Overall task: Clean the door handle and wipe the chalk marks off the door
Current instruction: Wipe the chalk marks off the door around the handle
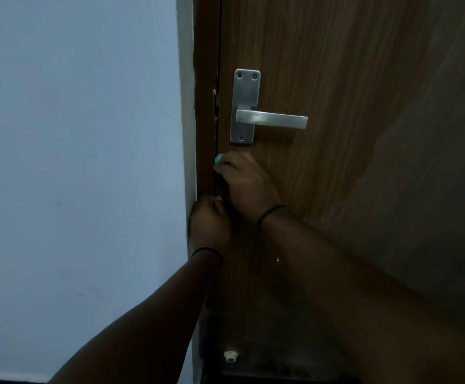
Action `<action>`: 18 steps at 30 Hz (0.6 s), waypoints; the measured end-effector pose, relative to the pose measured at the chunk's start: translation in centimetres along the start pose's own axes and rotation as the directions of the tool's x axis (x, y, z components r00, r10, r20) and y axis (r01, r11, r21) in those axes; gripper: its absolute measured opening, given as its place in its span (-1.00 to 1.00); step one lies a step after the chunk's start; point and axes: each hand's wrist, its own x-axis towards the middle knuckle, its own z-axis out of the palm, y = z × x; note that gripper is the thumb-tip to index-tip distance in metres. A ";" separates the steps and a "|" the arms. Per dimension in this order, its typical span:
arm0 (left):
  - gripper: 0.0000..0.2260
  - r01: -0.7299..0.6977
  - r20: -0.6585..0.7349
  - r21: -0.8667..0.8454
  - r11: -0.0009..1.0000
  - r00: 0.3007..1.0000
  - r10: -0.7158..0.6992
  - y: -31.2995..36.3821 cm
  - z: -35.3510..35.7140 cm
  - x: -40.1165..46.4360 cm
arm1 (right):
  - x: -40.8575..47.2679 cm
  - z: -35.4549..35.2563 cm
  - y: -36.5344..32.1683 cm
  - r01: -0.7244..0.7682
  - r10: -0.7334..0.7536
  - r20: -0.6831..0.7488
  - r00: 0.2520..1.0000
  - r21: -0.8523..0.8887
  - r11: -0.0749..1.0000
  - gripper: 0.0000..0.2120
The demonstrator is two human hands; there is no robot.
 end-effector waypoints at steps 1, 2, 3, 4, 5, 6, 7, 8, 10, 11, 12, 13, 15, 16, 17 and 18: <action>-0.76 0.017 0.008 -0.007 1.000 1.000 -0.017 -0.4 0.2 -0.3 | -1.4 -0.7 0.9 -0.019 0.019 0.011 1.000 -0.009 1.000 -0.72; -0.75 0.034 0.020 -0.021 0.999 0.999 -0.034 -0.8 0.5 -0.6 | -3.0 -1.6 2.0 -0.059 0.059 0.000 0.998 -0.011 0.998 -0.73; -0.74 0.051 0.037 -0.037 0.998 0.998 -0.050 -1.1 0.8 -1.0 | -4.3 -2.7 3.3 -0.117 0.117 -0.036 0.993 -0.013 0.993 -0.76; -0.74 0.068 0.053 -0.054 0.996 0.996 -0.065 -1.3 1.0 -1.3 | -5.0 -3.8 4.6 -0.197 0.195 -0.099 0.976 -0.018 0.980 -0.80; -0.74 0.084 0.061 -0.076 0.994 0.995 -0.080 -1.4 1.3 -1.6 | -5.0 -4.7 5.6 -0.280 0.272 -0.193 0.943 -0.016 0.960 -0.82; -0.74 0.099 0.061 -0.103 0.990 0.994 -0.093 -1.4 1.5 -1.9 | -4.4 -5.3 6.2 -0.345 0.330 -0.287 0.899 -0.002 0.939 -0.82; -0.74 0.111 0.057 -0.130 0.985 0.993 -0.104 -1.4 1.7 -2.1 | -3.7 -5.3 6.3 -0.380 0.367 -0.339 0.867 0.030 0.925 -0.82; -0.75 0.119 0.048 -0.153 0.981 0.992 -0.113 -1.3 1.8 -2.2 | -3.0 -4.8 5.8 -0.381 0.369 -0.350 0.861 0.035 0.924 -0.82; -0.76 0.120 0.027 -0.164 0.979 0.993 -0.117 -1.5 2.1 -2.1 | -2.5 -2.6 3.2 -0.279 0.267 -0.246 0.932 -0.013 0.960 -0.83; -0.77 0.114 0.026 -0.153 0.982 0.993 -0.112 -1.6 2.1 -2.1 | -3.0 -1.0 2.1 -0.211 0.205 -0.147 0.968 -0.027 0.977 -0.81; -0.79 0.109 0.028 -0.144 0.984 0.994 -0.106 -1.9 2.0 -2.1 | -3.6 0.2 1.0 -0.153 0.152 -0.063 0.986 -0.017 0.988 -0.77; -0.80 0.103 0.034 -0.136 0.985 0.994 -0.099 -2.2 1.9 -2.2 | -4.3 0.9 0.6 -0.116 0.116 -0.018 0.993 -0.005 0.993 -0.74; -0.80 0.105 0.054 -0.118 0.987 0.994 -0.099 -2.7 1.7 -2.3 | -5.9 1.3 1.4 -0.107 0.106 0.015 0.994 0.030 0.994 -0.80; -0.79 0.117 0.066 -0.114 0.987 0.992 -0.110 -3.0 1.7 -2.4 | -6.9 1.0 2.3 -0.097 0.096 0.026 0.995 0.033 0.995 -0.83; -0.79 0.132 0.074 -0.120 0.984 0.990 -0.124 -3.2 1.7 -2.5 | -8.1 0.5 3.5 -0.075 0.074 0.036 0.997 0.028 0.997 -0.84; -0.78 0.149 0.077 -0.129 0.980 0.987 -0.140 -3.2 1.7 -2.6 | -9.3 -0.1 4.7 -0.072 0.071 0.037 0.997 0.013 0.997 -0.84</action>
